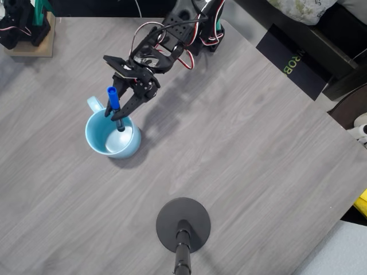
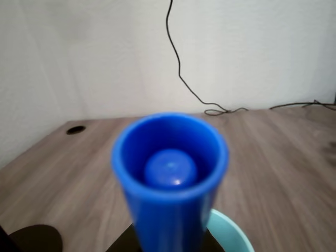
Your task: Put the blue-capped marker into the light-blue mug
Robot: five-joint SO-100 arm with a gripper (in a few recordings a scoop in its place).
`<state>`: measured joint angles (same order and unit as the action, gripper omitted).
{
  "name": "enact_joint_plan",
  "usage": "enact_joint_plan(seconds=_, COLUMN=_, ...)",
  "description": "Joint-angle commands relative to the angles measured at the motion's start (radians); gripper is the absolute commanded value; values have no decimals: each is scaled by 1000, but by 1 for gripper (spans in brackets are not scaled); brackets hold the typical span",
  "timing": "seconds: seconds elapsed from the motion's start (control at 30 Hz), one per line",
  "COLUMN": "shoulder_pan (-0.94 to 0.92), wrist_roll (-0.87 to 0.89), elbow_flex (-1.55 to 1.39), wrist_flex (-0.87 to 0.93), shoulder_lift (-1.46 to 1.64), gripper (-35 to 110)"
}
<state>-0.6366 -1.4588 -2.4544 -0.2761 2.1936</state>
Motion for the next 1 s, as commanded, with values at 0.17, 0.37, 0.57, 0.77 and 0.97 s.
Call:
enact_joint_plan(seconds=0.17, shoulder_pan=-17, wrist_roll=8, elbow_flex=-5, wrist_flex=-23, shoulder_lift=-23, gripper=25)
enact_joint_plan(seconds=0.37, shoulder_pan=-8, wrist_roll=51, elbow_flex=5, wrist_flex=-26, shoulder_lift=-18, gripper=24)
enact_joint_plan(seconds=0.57, shoulder_pan=81, wrist_roll=456, elbow_flex=91, wrist_flex=12, shoulder_lift=-9, gripper=16)
enact_joint_plan(seconds=0.77, shoulder_pan=212, wrist_roll=446, elbow_flex=178, wrist_flex=155, shoulder_lift=26, gripper=0)
enact_joint_plan(seconds=0.97, shoulder_pan=364, wrist_roll=572, elbow_flex=133, wrist_flex=201, shoulder_lift=66, gripper=0)
